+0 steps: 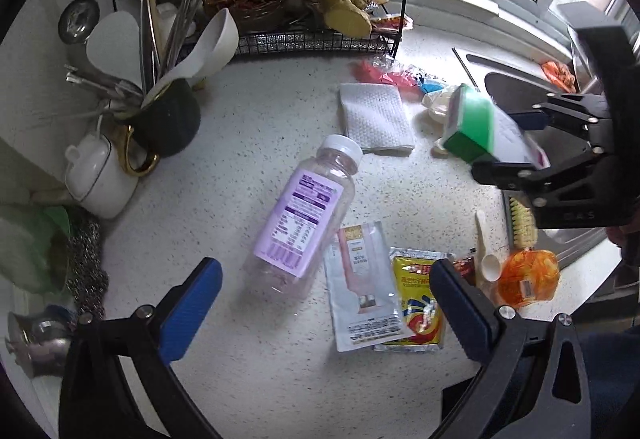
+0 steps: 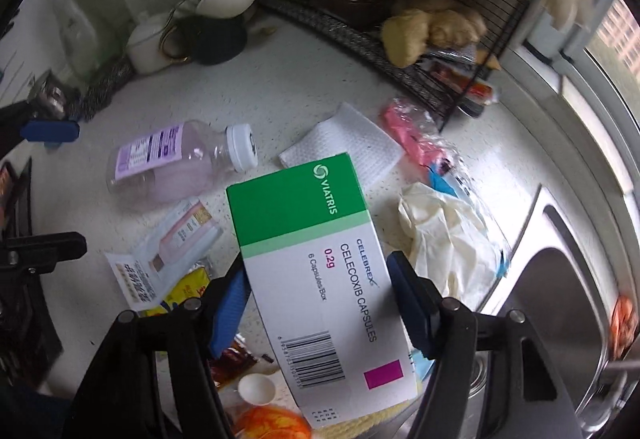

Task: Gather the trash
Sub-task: 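Grasp the purple-labelled plastic bottle with the left gripper while the right holds the box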

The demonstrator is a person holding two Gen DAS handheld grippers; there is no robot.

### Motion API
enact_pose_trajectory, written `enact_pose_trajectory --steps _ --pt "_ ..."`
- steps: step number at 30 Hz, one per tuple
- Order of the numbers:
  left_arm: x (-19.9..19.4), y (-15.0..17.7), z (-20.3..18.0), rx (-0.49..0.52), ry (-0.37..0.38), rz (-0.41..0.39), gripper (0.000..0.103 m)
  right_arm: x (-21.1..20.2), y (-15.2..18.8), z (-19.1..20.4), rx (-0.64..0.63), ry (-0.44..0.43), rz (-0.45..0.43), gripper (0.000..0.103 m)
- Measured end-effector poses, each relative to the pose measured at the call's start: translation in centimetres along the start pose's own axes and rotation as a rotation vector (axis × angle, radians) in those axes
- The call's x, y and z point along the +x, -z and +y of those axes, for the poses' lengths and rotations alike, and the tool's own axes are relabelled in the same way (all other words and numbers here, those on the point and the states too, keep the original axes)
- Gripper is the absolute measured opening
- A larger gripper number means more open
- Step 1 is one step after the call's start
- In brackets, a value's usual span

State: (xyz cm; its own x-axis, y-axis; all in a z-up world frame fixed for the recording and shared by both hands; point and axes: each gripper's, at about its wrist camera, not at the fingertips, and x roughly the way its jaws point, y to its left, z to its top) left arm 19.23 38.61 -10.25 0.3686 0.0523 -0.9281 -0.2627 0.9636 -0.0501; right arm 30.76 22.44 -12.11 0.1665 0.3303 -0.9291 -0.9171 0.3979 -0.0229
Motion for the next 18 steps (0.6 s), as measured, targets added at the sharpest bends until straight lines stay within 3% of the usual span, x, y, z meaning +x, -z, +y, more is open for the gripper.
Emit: enact_pose_trajectory --steps 2,5,16,18 --pt "0.8 -0.9 0.3 0.032 -0.024 0.023 0.103 -0.6 0.3 0.1 0.044 -0.007 -0.004 0.065" --pt "1.8 -1.8 0.8 0.058 0.002 0.041 0.103 -2.0 1.3 -1.2 0.102 0.005 0.006 0.065" --pt "7.8 -3.1 2.5 0.119 0.020 0.120 0.103 0.2 2.7 0.2 0.211 0.001 0.081 0.065" --pt "8.7 -2.9 2.6 0.127 0.024 0.130 0.095 0.7 2.7 0.2 0.219 -0.002 0.094 0.065"
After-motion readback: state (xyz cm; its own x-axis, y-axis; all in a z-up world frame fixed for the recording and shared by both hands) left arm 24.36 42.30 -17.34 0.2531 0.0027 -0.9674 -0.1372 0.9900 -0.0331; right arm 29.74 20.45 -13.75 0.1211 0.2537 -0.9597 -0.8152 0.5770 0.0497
